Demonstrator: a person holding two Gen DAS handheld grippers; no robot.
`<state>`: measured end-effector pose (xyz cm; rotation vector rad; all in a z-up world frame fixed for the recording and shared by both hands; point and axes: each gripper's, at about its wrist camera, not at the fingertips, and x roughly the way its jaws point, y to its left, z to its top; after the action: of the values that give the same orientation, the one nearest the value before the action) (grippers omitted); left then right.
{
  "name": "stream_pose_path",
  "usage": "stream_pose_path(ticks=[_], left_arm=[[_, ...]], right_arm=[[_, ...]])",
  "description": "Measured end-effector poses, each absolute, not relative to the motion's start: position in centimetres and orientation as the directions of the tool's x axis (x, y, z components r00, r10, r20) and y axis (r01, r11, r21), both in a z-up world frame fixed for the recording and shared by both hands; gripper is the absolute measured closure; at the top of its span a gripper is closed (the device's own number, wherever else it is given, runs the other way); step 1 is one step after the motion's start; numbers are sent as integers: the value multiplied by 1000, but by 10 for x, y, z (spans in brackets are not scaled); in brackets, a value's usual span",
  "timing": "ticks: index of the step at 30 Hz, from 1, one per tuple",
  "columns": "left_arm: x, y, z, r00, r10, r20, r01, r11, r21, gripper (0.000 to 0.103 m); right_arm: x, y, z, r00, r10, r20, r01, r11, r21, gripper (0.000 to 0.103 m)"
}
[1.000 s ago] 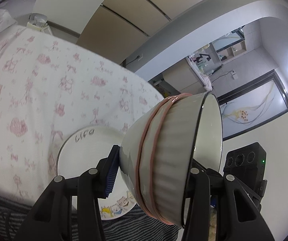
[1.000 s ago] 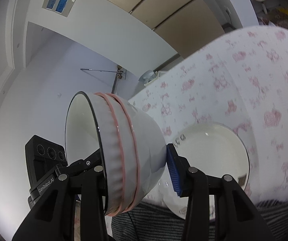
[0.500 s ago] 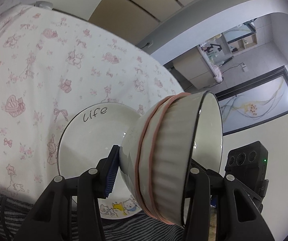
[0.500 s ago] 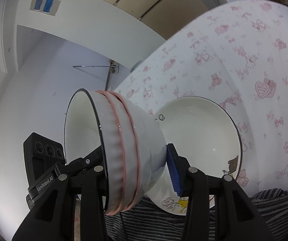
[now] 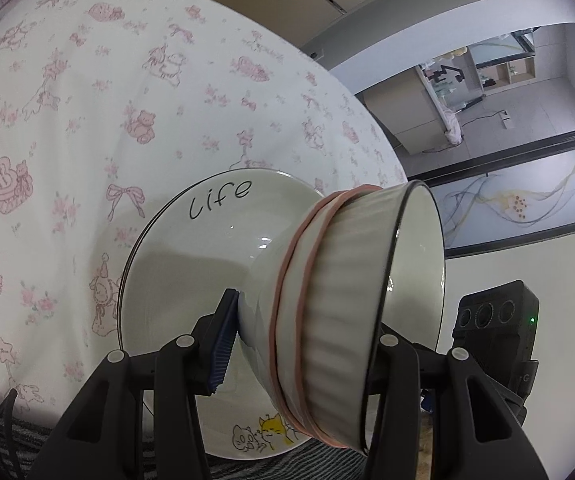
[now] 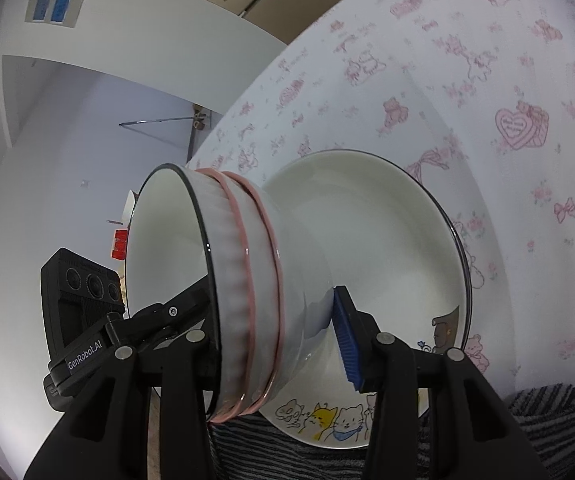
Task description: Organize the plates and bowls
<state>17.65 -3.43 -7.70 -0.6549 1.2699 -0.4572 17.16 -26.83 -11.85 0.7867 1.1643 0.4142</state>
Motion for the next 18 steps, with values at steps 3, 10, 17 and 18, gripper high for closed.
stream_pose_path(ticks=[3, 10, 17, 18], left_arm=[[178, -35, -82, 236, -646, -726, -43, 740, -672, 53], [181, -35, -86, 229, -652, -723, -44, 735, -677, 53], [182, -33, -92, 219, -664, -715, -54, 723, -688, 53], [182, -33, -92, 220, -662, -716, -55, 725, -687, 53]], right_arm=[[172, -268, -124, 357, 663, -658, 107, 670, 734, 62], [171, -267, -124, 357, 651, -670, 91, 689, 719, 62], [170, -264, -122, 358, 629, -690, 83, 715, 695, 62], [170, -263, -122, 358, 629, -690, 83, 715, 695, 62]])
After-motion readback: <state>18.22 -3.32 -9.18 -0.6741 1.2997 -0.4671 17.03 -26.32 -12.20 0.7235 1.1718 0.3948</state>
